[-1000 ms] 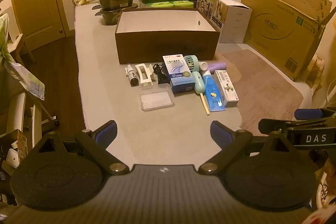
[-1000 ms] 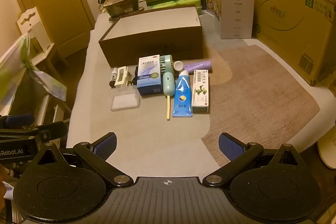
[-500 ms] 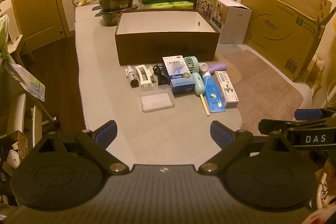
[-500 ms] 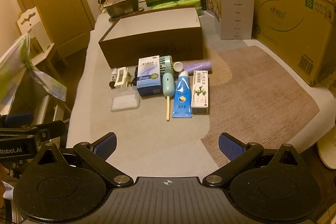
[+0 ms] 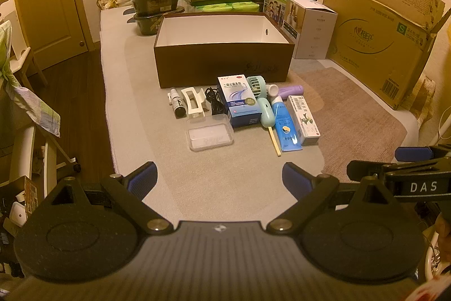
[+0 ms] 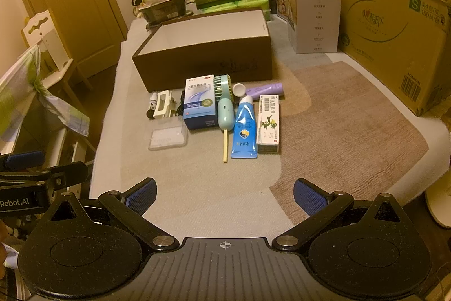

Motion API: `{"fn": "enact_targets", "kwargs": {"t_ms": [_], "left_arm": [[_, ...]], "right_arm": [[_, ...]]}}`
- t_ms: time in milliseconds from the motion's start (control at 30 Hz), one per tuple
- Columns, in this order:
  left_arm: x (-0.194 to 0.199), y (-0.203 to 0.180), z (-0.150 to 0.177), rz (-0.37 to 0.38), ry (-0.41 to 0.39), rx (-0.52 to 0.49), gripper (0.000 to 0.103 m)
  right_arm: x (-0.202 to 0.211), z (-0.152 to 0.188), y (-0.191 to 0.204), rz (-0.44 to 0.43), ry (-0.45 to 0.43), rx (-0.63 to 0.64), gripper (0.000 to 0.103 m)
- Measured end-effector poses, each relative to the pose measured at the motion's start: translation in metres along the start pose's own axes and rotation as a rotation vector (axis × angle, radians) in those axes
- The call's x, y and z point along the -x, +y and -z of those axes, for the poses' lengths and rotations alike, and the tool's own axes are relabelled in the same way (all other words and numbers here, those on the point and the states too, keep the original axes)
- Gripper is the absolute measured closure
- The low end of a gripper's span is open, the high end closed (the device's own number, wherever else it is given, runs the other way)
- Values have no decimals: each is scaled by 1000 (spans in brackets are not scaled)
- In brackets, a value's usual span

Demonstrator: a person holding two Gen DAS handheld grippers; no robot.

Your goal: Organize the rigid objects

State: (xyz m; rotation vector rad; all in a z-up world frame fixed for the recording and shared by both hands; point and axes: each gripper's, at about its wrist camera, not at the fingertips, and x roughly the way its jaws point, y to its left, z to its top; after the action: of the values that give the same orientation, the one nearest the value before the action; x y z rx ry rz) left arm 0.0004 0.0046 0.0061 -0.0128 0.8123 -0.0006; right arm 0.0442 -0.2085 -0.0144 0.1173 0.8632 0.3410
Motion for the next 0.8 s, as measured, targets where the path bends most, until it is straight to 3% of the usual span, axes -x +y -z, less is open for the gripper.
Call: {"fn": "enact_targets", "kwargs": {"t_ms": [800], "left_arm": [[-13,-3,4,0,13,-2,8]], "right_arm": [[-8,-1,-1,1,10,-5,0]]}}
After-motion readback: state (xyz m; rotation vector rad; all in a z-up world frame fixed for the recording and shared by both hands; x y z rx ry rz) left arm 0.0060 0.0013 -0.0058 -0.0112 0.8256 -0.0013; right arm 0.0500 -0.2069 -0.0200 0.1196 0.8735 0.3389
